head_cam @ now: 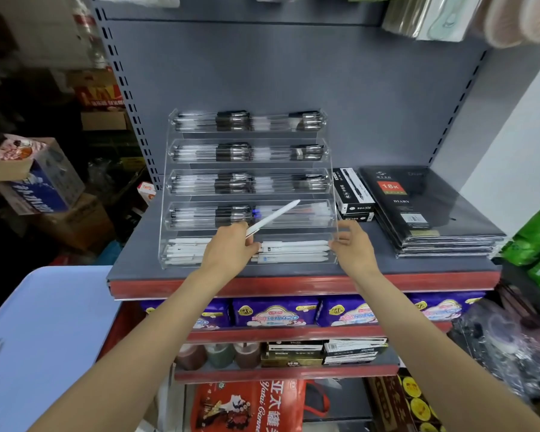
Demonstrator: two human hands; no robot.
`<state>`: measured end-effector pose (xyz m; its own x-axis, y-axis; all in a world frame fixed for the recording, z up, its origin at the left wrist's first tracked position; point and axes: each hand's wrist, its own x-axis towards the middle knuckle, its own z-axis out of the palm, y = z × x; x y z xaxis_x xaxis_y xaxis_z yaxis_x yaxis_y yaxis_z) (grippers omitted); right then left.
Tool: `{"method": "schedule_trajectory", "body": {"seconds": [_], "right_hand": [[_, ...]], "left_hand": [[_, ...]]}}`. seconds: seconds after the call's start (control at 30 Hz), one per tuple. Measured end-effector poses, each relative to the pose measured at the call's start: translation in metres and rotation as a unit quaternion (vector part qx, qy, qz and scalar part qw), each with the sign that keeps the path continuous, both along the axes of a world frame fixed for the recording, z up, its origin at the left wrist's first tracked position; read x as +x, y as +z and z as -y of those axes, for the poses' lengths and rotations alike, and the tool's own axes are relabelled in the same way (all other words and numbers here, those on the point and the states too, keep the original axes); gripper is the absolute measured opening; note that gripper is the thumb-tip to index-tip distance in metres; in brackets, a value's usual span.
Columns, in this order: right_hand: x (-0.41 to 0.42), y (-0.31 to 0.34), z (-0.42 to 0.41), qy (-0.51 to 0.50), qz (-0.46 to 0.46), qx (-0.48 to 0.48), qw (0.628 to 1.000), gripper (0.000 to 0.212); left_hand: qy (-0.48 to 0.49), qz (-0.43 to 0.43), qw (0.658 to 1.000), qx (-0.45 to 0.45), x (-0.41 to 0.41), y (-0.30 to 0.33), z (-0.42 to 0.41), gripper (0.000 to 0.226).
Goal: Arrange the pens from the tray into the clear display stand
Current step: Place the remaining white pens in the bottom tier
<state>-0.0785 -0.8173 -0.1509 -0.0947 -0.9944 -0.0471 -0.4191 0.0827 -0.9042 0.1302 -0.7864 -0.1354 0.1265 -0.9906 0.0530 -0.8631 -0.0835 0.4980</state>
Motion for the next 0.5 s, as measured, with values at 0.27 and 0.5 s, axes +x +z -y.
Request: {"method": "schedule_trajectory", "body": {"seconds": [0.27, 0.5], "right_hand": [[-0.0010, 0.0005, -0.0003, 0.008, -0.001, 0.007, 1.000, 0.035], [-0.0027, 0.0026, -0.0015, 0.024, -0.012, 0.013, 1.000, 0.036]], "left_hand": [[-0.026, -0.004, 1.000, -0.015, -0.0019, -0.0012, -0.0044, 0.024], [-0.094, 0.077, 0.991, -0.062, -0.0023, 0.0033, -0.0090, 0.022]]}}
